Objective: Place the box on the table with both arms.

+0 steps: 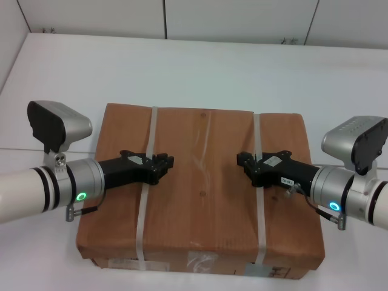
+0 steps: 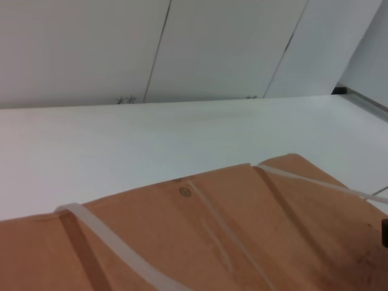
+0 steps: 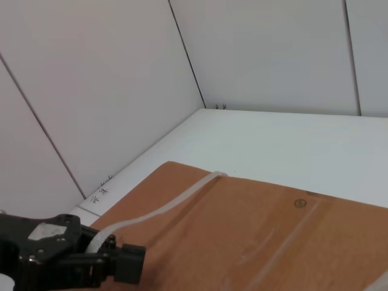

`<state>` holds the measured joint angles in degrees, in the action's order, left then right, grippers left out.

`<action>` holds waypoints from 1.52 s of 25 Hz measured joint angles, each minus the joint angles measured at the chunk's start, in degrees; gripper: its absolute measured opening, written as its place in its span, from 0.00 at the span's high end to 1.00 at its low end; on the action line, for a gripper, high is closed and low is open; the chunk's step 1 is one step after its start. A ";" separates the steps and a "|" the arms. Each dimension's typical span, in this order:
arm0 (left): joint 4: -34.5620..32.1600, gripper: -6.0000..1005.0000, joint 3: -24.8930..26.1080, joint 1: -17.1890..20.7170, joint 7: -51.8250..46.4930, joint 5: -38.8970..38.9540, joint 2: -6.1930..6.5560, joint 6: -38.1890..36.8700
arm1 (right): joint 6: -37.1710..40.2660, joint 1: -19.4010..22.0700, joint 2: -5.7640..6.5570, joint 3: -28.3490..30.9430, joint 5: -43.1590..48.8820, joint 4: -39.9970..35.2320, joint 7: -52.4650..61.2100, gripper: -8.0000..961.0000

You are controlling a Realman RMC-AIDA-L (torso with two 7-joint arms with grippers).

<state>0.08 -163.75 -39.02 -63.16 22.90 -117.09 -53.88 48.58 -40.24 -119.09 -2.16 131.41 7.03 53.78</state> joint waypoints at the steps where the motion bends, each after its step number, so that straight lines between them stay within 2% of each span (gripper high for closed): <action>1: 0.00 0.86 0.22 0.22 0.76 0.23 0.01 -0.05 | 0.11 0.09 0.00 0.00 -0.01 0.00 0.00 0.96; 8: 0.22 0.85 0.33 0.40 2.57 0.39 0.18 0.01 | 0.73 0.55 0.00 0.81 -0.48 -0.07 -0.07 0.89; 13: 0.62 0.67 0.29 0.43 2.53 0.40 0.32 0.12 | 0.37 1.44 0.00 2.11 -0.55 -0.11 0.37 0.68; 24: 0.62 0.18 0.36 0.44 2.46 0.58 0.55 -0.40 | 1.07 3.06 0.01 4.27 -0.55 -0.59 0.68 0.18; 30: 0.62 0.17 0.46 0.64 2.73 1.97 0.57 -0.55 | 2.41 4.64 0.13 6.40 -0.53 -1.74 0.71 0.10; 38: 3.35 0.17 0.45 1.93 3.09 6.24 0.72 -6.78 | 7.09 6.59 0.23 8.67 -0.54 -5.15 2.02 0.10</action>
<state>3.43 -163.30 -37.09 -60.07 29.13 -116.37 -60.66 55.66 -33.65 -118.86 6.51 130.87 1.87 55.80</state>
